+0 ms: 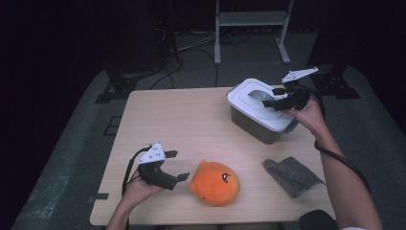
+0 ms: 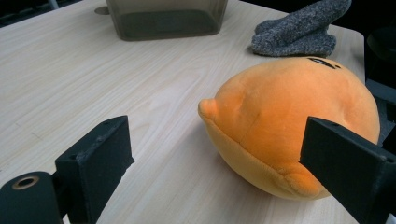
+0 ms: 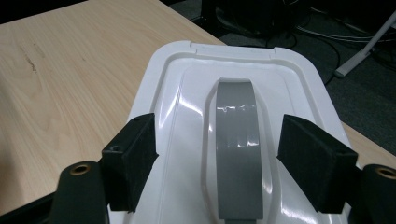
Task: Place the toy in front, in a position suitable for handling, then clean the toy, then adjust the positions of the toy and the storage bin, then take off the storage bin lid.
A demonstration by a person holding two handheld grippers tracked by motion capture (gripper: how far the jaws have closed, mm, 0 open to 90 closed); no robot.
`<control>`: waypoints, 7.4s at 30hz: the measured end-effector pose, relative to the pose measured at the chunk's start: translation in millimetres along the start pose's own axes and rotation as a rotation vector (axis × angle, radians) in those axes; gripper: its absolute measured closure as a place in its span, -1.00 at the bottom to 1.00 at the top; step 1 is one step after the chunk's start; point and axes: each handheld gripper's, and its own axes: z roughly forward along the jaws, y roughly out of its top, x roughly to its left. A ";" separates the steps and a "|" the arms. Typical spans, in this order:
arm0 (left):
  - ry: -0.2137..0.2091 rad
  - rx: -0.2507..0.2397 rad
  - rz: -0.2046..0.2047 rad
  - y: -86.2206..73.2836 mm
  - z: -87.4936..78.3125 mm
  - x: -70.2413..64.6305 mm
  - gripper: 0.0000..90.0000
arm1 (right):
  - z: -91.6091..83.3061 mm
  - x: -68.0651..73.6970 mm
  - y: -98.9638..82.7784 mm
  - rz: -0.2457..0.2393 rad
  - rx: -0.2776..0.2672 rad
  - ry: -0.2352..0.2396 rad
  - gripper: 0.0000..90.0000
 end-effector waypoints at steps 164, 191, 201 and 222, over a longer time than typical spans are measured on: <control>0.015 -0.029 0.012 0.4 -13.4 1.0 -0.83 | 97.5 114.3 53.8 -0.250 0.030 0.418 0.46; 0.008 -0.026 0.016 0.3 -13.4 0.9 -0.83 | 96.9 115.5 57.1 -0.258 0.035 0.407 0.46; 0.007 -0.027 0.016 0.5 -13.3 0.9 -0.83 | 96.5 115.8 57.3 -0.259 0.028 0.397 0.46; 0.011 -0.020 0.012 -0.8 -13.0 1.0 -0.83 | 15.4 72.4 53.3 -0.218 -0.058 0.276 0.46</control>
